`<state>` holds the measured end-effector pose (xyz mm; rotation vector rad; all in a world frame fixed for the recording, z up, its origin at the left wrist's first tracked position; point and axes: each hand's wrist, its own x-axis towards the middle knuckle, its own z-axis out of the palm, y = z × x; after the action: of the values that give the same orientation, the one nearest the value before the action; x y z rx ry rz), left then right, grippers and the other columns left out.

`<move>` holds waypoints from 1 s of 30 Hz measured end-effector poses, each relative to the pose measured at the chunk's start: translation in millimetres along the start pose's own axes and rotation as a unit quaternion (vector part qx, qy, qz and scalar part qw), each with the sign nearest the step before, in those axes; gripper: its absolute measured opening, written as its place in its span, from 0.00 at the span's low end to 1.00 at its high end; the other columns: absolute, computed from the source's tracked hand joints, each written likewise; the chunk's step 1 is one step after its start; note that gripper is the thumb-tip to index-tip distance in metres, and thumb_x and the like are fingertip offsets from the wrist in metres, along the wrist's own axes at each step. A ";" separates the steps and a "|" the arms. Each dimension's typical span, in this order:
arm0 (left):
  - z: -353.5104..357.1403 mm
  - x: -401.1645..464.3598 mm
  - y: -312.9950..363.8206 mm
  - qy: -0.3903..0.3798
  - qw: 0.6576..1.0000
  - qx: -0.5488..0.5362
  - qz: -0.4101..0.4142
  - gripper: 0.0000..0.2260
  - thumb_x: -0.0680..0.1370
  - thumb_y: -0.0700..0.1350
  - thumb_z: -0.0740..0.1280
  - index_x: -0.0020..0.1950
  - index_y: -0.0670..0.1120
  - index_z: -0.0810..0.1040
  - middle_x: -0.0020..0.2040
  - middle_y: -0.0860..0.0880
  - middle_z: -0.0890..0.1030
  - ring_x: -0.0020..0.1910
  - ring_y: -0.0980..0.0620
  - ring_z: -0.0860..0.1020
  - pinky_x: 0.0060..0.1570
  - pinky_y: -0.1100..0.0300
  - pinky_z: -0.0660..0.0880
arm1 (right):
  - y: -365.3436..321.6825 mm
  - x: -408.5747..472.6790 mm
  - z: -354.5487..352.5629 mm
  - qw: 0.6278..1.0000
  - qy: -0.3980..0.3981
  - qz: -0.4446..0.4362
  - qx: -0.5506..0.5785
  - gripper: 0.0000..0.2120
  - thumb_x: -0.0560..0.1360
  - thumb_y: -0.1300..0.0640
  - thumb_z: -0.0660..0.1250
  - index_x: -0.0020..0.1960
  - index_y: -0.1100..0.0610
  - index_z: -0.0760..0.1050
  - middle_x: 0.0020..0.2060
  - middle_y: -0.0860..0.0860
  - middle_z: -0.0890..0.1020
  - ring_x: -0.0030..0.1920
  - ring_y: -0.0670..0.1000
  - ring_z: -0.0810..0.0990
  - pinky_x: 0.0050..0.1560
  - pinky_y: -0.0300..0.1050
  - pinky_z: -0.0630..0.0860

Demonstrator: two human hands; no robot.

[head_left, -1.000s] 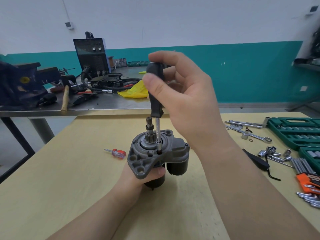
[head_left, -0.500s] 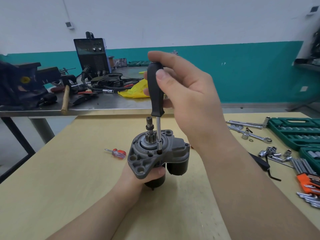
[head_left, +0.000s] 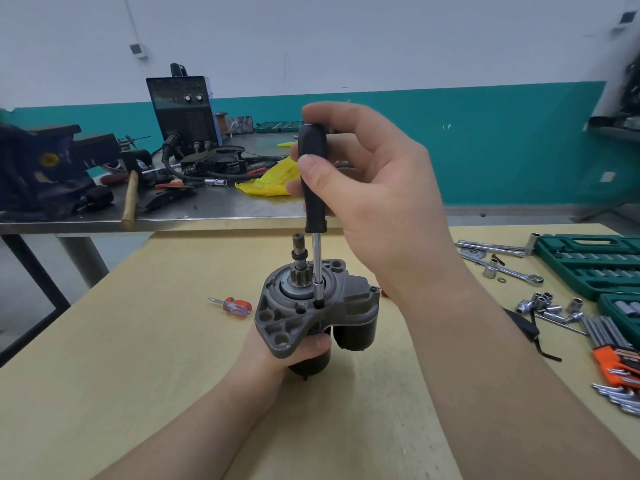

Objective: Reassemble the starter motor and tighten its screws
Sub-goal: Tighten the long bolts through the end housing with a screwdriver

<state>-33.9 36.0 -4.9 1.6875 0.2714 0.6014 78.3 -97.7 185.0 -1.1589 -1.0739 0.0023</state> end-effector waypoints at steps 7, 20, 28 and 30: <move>8.5 -1.4 11.3 0.028 0.999 -0.014 0.004 0.23 0.56 0.75 0.81 0.48 0.77 0.82 0.54 0.63 0.87 0.51 0.70 0.83 0.51 0.71 0.80 | 0.8 -1.5 2.1 0.998 0.031 -0.011 -0.049 0.13 0.80 0.60 0.72 0.60 0.45 0.80 0.47 0.45 0.87 0.44 0.52 0.89 0.51 0.56 0.87; 8.9 -3.5 15.9 0.028 1.000 -0.003 -0.012 0.16 0.73 0.52 0.80 0.50 0.74 0.83 0.56 0.73 0.84 0.58 0.70 0.82 0.57 0.62 0.78 | 3.2 2.7 -9.7 0.972 -0.076 0.105 0.196 0.12 0.81 0.57 0.69 0.62 0.48 0.83 0.51 0.57 0.88 0.48 0.59 0.87 0.49 0.54 0.83; 9.6 -2.3 20.0 0.020 0.999 0.017 -0.022 0.20 0.70 0.53 0.78 0.48 0.81 0.80 0.55 0.76 0.82 0.58 0.72 0.81 0.55 0.67 0.77 | 8.6 4.0 -15.0 0.943 -0.158 0.114 0.269 0.17 0.83 0.64 0.64 0.70 0.52 0.78 0.54 0.57 0.86 0.51 0.57 0.84 0.54 0.54 0.81; 9.2 -2.6 18.7 0.024 0.999 0.016 -0.026 0.18 0.70 0.53 0.78 0.51 0.77 0.81 0.55 0.75 0.82 0.59 0.71 0.81 0.55 0.68 0.77 | 8.0 5.1 -16.5 0.940 -0.163 0.120 0.273 0.18 0.82 0.64 0.65 0.69 0.51 0.79 0.53 0.57 0.85 0.51 0.56 0.84 0.55 0.54 0.80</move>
<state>-34.0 23.1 11.6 1.6931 0.3598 0.6017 96.3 -103.5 182.7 -0.7844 -1.1168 0.6667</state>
